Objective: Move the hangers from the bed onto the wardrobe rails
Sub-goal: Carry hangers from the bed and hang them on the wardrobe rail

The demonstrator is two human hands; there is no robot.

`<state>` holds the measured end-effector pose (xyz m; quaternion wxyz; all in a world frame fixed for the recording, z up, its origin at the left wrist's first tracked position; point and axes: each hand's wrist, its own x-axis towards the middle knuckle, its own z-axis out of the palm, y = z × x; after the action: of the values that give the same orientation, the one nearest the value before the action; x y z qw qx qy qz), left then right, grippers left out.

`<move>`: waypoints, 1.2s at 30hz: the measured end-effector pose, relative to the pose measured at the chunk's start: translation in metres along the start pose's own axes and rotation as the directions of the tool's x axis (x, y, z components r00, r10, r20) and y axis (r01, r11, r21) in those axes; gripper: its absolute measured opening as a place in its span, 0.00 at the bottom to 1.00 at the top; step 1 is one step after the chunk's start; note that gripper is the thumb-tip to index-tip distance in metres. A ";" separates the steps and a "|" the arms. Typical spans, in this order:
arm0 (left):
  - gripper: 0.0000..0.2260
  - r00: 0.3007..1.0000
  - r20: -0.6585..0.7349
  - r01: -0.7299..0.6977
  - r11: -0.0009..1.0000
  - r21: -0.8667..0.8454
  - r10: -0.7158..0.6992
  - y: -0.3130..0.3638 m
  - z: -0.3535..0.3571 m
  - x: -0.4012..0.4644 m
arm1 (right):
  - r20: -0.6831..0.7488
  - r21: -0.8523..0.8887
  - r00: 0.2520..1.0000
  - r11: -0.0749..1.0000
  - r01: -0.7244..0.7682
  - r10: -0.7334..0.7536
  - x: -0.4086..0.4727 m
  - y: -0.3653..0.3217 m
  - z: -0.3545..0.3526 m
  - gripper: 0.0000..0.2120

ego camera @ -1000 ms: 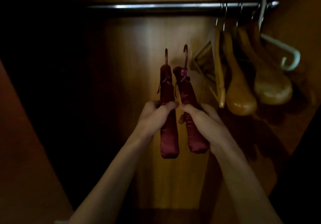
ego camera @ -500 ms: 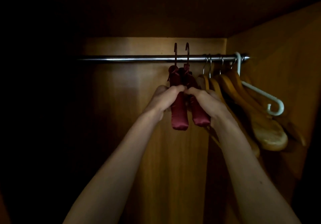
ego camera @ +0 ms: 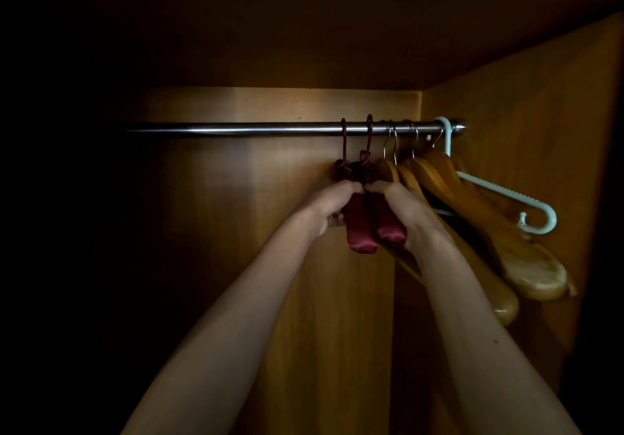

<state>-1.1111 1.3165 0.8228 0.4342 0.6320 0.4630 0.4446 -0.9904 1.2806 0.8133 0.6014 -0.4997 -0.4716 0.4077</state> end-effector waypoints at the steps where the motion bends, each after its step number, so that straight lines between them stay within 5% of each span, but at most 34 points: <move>1: 0.05 1.000 0.004 -0.001 1.000 -0.005 0.001 0.000 0.001 0.000 | 0.000 0.000 1.000 1.000 -0.002 0.002 0.001 0.001 -0.001 0.19; 7: 0.05 1.000 0.004 -0.014 0.998 -0.067 0.014 -0.012 0.007 0.003 | -0.022 -0.089 0.998 0.995 0.052 -0.054 0.001 0.014 -0.004 0.14; 18: 0.27 0.995 -0.094 -0.039 0.972 -0.232 0.017 -0.061 0.015 -0.004 | -0.022 -0.193 0.970 0.953 0.232 -0.241 -0.024 0.069 -0.009 0.13; 22: 0.23 0.984 -0.179 -0.066 0.970 -0.233 0.024 -0.103 0.021 -0.031 | 0.033 -0.265 0.960 0.924 0.277 -0.279 -0.045 0.109 -0.021 0.13; 26: 0.19 0.990 -0.106 0.071 0.981 -0.182 -0.092 -0.166 0.040 -0.055 | 0.119 -0.377 0.978 0.903 0.205 -0.172 -0.066 0.167 -0.041 0.12; 30: 0.09 0.962 0.058 0.263 0.962 0.075 -0.268 -0.257 0.071 -0.083 | 0.173 -0.434 0.983 0.901 0.021 0.061 -0.096 0.244 -0.065 0.08; 36: 0.08 0.694 0.147 0.610 0.684 0.401 -0.705 -0.405 0.131 -0.150 | 0.223 -0.437 0.856 0.833 -0.340 0.466 -0.150 0.371 -0.090 0.08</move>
<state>-1.0914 1.2317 0.3802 0.5197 0.5402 0.6574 0.0774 -0.9427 1.1794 0.4184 0.3065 -0.6231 -0.5151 0.5025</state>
